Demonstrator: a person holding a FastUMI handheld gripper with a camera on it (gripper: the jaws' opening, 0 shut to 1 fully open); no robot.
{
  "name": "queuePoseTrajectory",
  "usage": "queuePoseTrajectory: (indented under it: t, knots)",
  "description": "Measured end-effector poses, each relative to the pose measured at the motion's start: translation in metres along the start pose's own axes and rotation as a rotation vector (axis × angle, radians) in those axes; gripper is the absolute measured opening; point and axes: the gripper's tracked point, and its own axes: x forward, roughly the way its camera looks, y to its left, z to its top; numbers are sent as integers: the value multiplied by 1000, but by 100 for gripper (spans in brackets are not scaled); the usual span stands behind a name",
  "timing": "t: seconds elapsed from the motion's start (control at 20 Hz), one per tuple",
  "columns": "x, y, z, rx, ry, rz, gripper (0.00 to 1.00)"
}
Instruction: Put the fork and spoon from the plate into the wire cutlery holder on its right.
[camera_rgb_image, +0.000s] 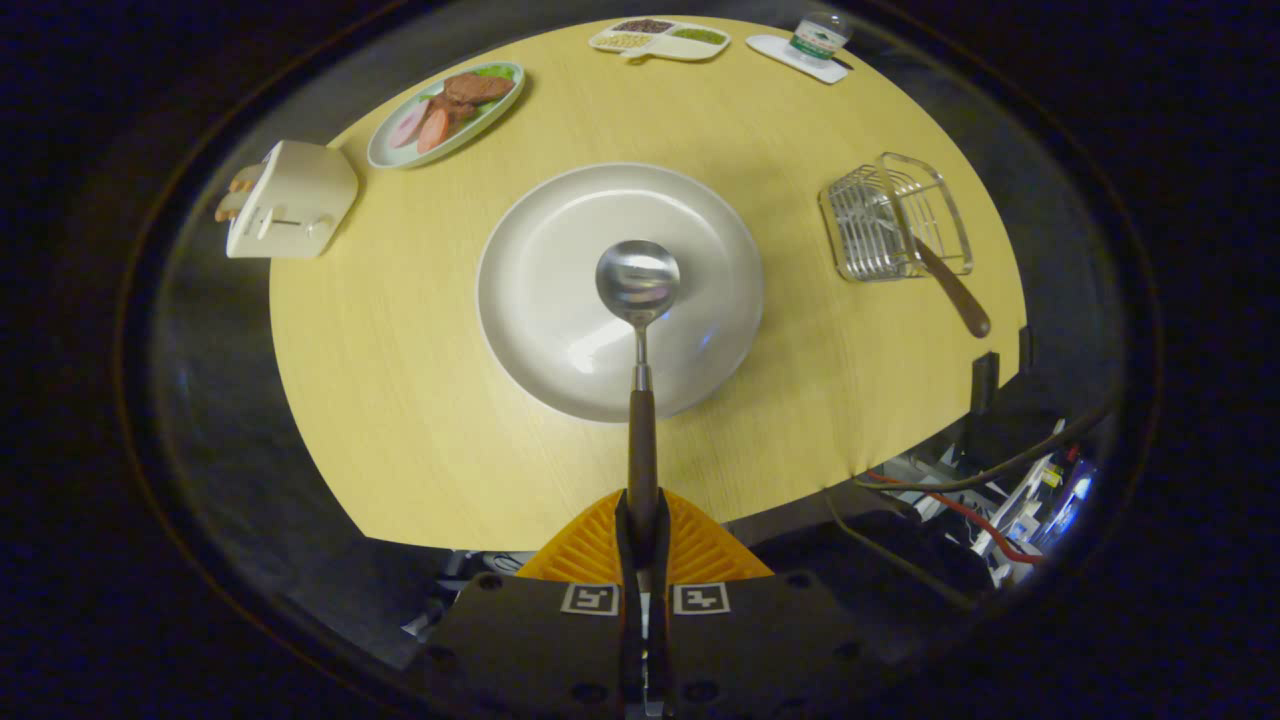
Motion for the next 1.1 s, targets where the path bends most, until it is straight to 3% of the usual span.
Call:
queuePoseTrajectory:
  t: [0.35, 0.75, 1.1]
  knots:
    - [-40, -45, 42, 140, -43, -10, 6]
    - [-36, -110, 77, 352, 1, -28, 6]
    - [-19, -138, 84, 410, 85, -47, 9]
